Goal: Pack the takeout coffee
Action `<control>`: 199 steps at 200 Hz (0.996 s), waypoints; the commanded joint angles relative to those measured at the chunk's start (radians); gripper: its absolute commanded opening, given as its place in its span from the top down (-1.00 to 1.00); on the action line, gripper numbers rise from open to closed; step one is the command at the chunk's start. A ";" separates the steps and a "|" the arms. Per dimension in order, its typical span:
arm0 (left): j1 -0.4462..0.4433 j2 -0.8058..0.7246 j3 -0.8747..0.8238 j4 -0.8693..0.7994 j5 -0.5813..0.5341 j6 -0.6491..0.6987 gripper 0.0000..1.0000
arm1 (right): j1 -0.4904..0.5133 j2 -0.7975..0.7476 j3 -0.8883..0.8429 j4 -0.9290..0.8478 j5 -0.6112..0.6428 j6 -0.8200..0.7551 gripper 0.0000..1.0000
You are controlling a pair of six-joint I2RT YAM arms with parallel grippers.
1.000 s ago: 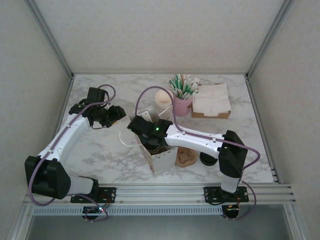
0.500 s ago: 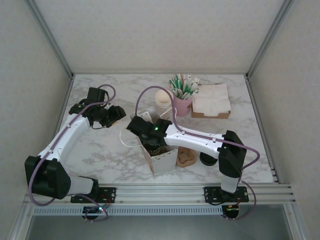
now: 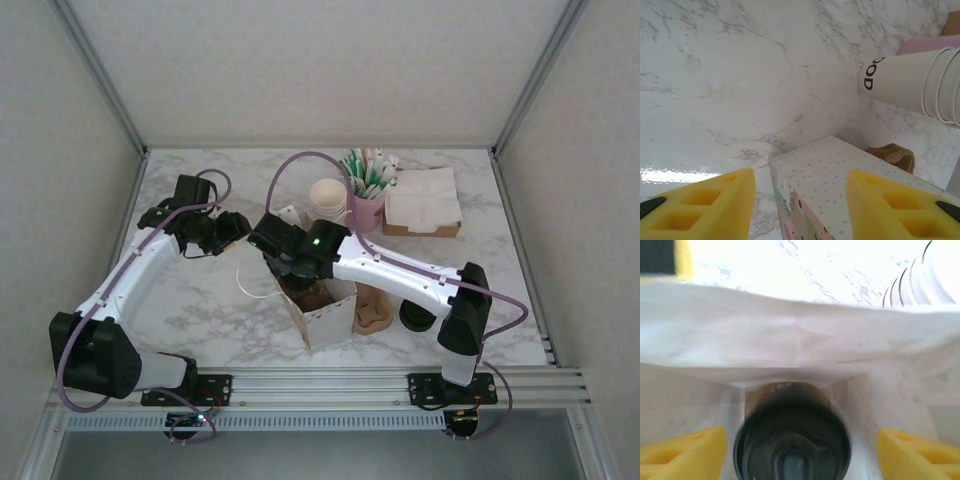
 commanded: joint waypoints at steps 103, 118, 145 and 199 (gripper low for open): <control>-0.009 -0.052 0.025 -0.044 -0.016 0.009 0.00 | -0.030 -0.255 0.283 -0.032 0.106 -0.132 -0.13; -0.008 -0.064 0.032 -0.051 -0.019 0.009 0.00 | -0.097 -0.283 0.257 -0.039 0.099 -0.129 0.01; -0.009 -0.085 0.050 -0.073 -0.029 0.015 0.01 | -0.256 -0.319 0.161 0.001 0.034 -0.154 0.12; -0.010 -0.131 0.071 -0.100 -0.021 0.032 0.04 | -0.571 -0.267 -0.003 0.111 -0.175 -0.235 0.31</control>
